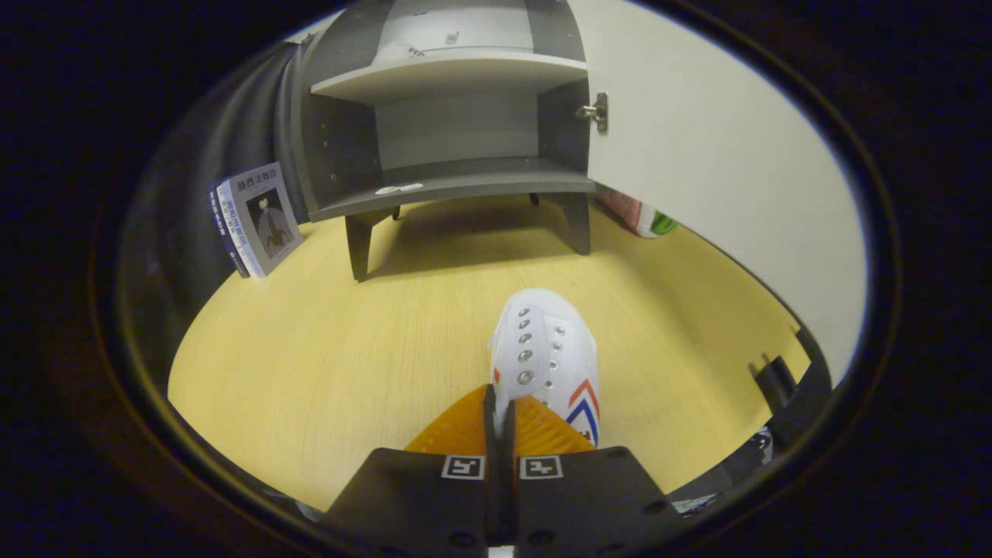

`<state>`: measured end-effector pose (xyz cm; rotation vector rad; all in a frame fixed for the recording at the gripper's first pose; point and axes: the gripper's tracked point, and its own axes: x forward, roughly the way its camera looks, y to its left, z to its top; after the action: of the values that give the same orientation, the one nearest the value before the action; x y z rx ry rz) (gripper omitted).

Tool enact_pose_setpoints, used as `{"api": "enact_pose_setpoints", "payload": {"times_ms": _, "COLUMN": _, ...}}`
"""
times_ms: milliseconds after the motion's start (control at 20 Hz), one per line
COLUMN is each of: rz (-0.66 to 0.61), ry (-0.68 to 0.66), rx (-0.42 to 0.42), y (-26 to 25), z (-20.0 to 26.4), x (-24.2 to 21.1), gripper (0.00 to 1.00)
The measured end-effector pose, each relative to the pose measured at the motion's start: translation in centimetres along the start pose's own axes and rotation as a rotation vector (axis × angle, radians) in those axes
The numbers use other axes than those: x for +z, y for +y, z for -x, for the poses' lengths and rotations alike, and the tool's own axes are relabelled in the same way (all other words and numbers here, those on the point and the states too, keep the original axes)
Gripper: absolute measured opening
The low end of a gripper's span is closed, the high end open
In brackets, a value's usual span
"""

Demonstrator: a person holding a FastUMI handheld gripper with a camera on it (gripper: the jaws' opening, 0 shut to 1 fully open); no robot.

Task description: Open the shoe cabinet door, grab the shoes and put them into the shoe cabinet, then close the shoe cabinet door.

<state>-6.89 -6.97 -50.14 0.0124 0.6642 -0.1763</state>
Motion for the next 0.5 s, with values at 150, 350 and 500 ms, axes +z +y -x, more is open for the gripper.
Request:
{"api": "enact_pose_setpoints", "payload": {"times_ms": 150, "rz": 0.015, "ry": -0.028, "rx": 0.009, "y": -0.4, "z": 1.7, "x": 2.4, "gripper": 0.02}}
{"api": "enact_pose_setpoints", "payload": {"times_ms": 350, "rz": 0.028, "ry": -0.087, "rx": 0.017, "y": -0.3, "z": 4.7, "x": 7.6, "gripper": 0.02}}
{"api": "enact_pose_setpoints", "payload": {"times_ms": 500, "rz": 0.055, "ry": -0.153, "rx": -0.001, "y": -0.3, "z": 7.6, "x": 13.3, "gripper": 0.02}}
